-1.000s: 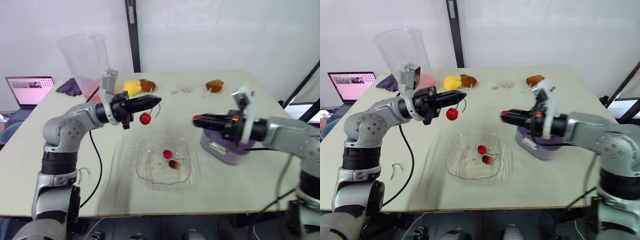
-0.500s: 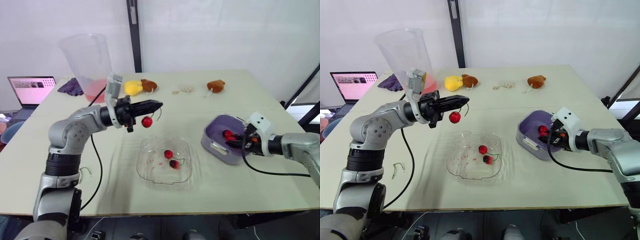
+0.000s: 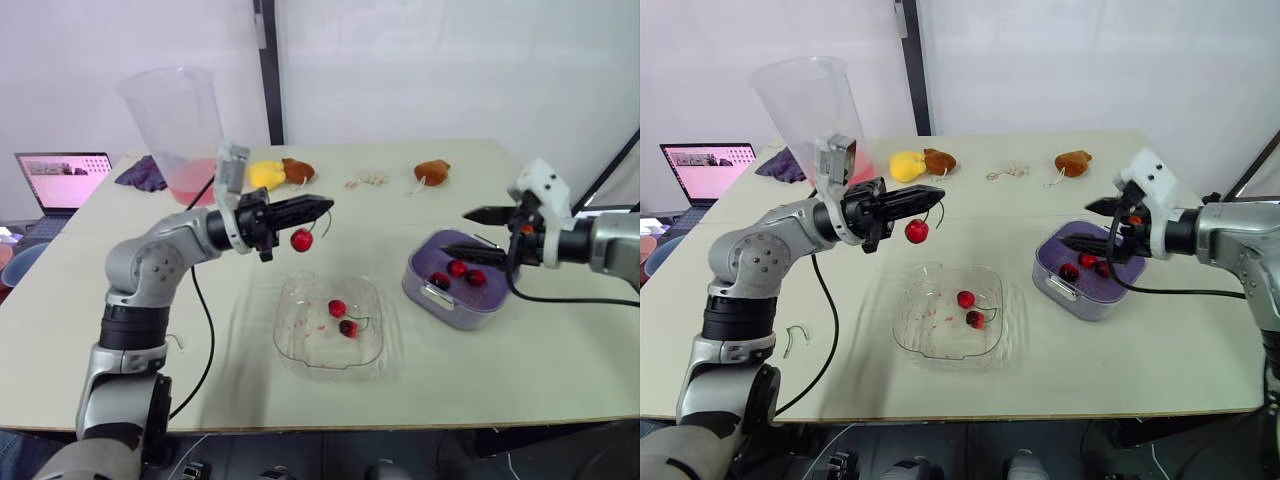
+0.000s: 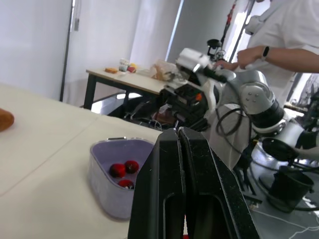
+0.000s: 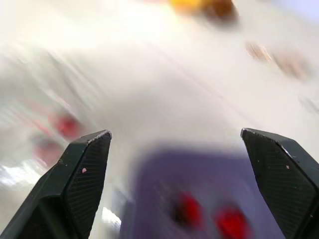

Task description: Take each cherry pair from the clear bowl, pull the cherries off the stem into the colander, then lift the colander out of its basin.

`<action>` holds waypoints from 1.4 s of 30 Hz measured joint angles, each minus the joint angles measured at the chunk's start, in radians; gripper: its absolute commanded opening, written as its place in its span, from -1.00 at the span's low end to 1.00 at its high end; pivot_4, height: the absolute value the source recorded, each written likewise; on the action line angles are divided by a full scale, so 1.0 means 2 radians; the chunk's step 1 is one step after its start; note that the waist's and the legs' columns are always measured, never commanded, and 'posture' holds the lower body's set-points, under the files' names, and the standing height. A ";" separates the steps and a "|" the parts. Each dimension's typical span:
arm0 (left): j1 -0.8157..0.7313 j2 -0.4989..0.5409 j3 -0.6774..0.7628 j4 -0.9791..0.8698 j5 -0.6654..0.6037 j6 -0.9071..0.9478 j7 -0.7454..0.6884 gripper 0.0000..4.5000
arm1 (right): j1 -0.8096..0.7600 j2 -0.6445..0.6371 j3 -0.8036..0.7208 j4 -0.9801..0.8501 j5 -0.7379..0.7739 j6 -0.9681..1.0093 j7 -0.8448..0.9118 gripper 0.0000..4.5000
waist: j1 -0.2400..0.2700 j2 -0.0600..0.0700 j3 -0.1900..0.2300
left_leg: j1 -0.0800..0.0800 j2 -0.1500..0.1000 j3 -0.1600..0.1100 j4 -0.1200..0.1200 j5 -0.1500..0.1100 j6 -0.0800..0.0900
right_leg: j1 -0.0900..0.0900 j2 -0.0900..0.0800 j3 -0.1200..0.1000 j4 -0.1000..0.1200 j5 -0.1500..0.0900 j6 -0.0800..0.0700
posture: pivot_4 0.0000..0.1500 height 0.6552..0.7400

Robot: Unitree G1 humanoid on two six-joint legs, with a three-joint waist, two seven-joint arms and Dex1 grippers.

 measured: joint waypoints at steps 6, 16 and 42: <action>-0.009 -0.011 -0.001 0.001 -0.008 0.001 -0.003 -1.00 | -0.051 0.152 0.032 -0.037 0.076 0.037 -0.057 0.99 | -0.002 0.000 0.000 | 0.000 0.000 0.000 0.000 0.000 0.000 | 0.000 0.000 0.000 0.000 0.000 0.000 | 1.00 1.00; -0.013 -0.007 -0.001 0.001 -0.008 0.002 -0.003 -1.00 | -0.070 0.290 0.089 -0.043 0.082 0.031 -0.136 0.99 | -0.004 0.000 0.000 | 0.000 0.000 -0.001 0.000 0.000 0.000 | 0.000 0.000 0.000 0.000 0.000 0.000 | 1.00 1.00; -0.008 0.007 -0.001 -0.008 -0.008 0.002 -0.001 -1.00 | -0.069 0.309 0.108 -0.030 0.078 0.030 -0.151 -0.55 | -0.005 0.000 0.000 | 0.000 0.000 -0.001 0.000 0.000 0.000 | 0.000 0.000 0.000 0.001 0.000 0.000 | 1.00 1.00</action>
